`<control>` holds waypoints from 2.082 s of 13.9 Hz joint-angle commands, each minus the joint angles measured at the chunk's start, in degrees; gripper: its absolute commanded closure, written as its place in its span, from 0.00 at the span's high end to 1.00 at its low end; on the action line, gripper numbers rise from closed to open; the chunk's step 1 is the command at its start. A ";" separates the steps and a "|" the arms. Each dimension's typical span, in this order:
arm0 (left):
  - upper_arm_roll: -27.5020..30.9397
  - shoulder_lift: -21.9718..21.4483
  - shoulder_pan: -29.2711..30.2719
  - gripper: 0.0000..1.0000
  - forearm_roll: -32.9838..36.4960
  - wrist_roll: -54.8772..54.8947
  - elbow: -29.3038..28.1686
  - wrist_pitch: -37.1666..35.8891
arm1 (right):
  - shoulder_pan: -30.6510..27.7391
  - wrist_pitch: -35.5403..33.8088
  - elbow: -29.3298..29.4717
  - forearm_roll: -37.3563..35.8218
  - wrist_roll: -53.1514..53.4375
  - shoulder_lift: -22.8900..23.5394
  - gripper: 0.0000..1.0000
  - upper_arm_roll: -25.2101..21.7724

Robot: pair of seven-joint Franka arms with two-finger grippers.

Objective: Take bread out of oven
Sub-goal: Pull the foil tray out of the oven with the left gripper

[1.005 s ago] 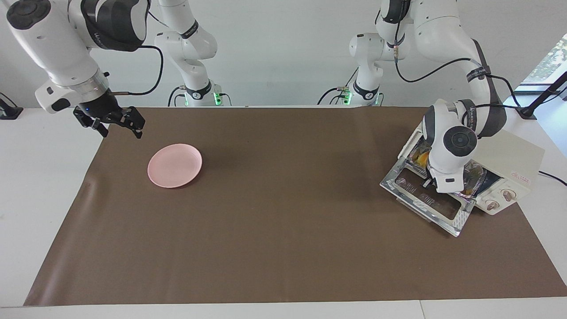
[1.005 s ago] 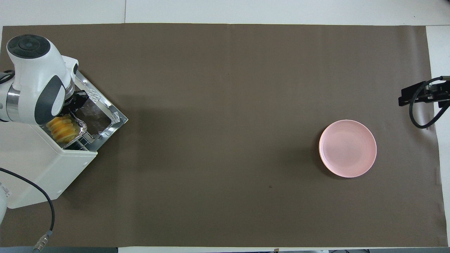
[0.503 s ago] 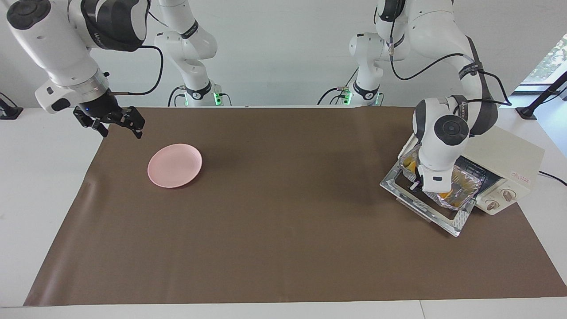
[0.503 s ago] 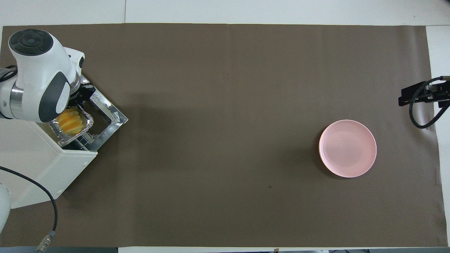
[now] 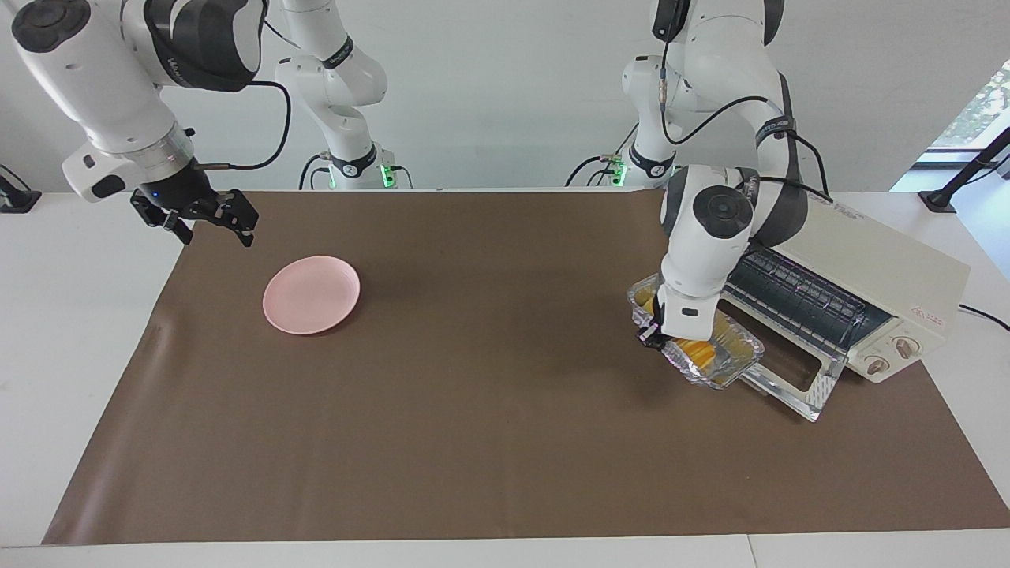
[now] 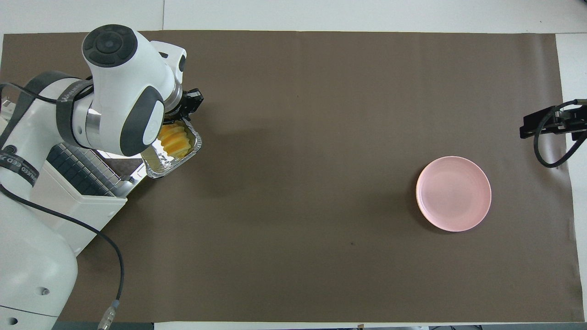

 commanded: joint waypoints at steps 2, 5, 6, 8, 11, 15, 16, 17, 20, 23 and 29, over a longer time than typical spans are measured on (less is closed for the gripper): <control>1.35 5.76 -5.08 0.00 -0.48 -1.50 9.73 -3.06 | -0.46 -0.50 -1.00 0.22 -0.91 -0.99 1.00 0.17; 0.73 6.73 -5.88 0.00 -1.00 -1.14 12.02 -4.12 | -0.46 -0.50 -1.00 0.22 -1.00 -0.99 1.00 0.17; 0.56 7.69 -5.80 0.00 -0.83 -0.19 14.11 -4.12 | -0.46 -0.50 -1.00 0.22 -0.91 -0.99 1.00 0.17; 0.56 8.66 -6.49 0.00 -0.74 6.03 16.58 -4.03 | -0.46 -0.50 -0.91 0.22 -0.91 -0.99 1.00 0.17; 0.29 9.36 -10.35 0.00 -0.83 8.08 16.68 -2.10 | -0.46 -0.50 -1.00 0.22 -0.91 -0.99 1.00 0.17; -3.13 11.92 -14.47 0.00 -0.32 9.30 18.71 -3.25 | -0.46 -0.50 -0.91 0.22 -0.91 -0.99 1.00 0.17; -3.31 12.00 -16.76 0.00 3.53 12.62 18.27 -1.93 | -0.46 -0.50 -1.00 0.22 -0.91 -0.99 1.00 0.17; -3.40 12.09 -17.56 0.00 4.87 14.48 18.00 -0.96 | -0.46 -0.50 -1.00 0.22 -0.91 -0.99 1.00 0.17; -3.49 14.02 -21.77 0.00 4.01 13.54 17.56 0.36 | -0.46 -0.50 -1.00 0.22 -1.00 -0.99 1.00 0.17; -3.14 15.43 -23.81 0.00 3.56 10.20 15.98 0.63 | -0.46 -0.50 -1.00 0.22 -0.91 -0.99 1.00 0.17; -2.96 16.84 -25.83 0.00 3.74 3.43 15.89 -0.16 | -0.46 -0.50 -0.91 0.22 -0.91 -0.99 1.00 0.17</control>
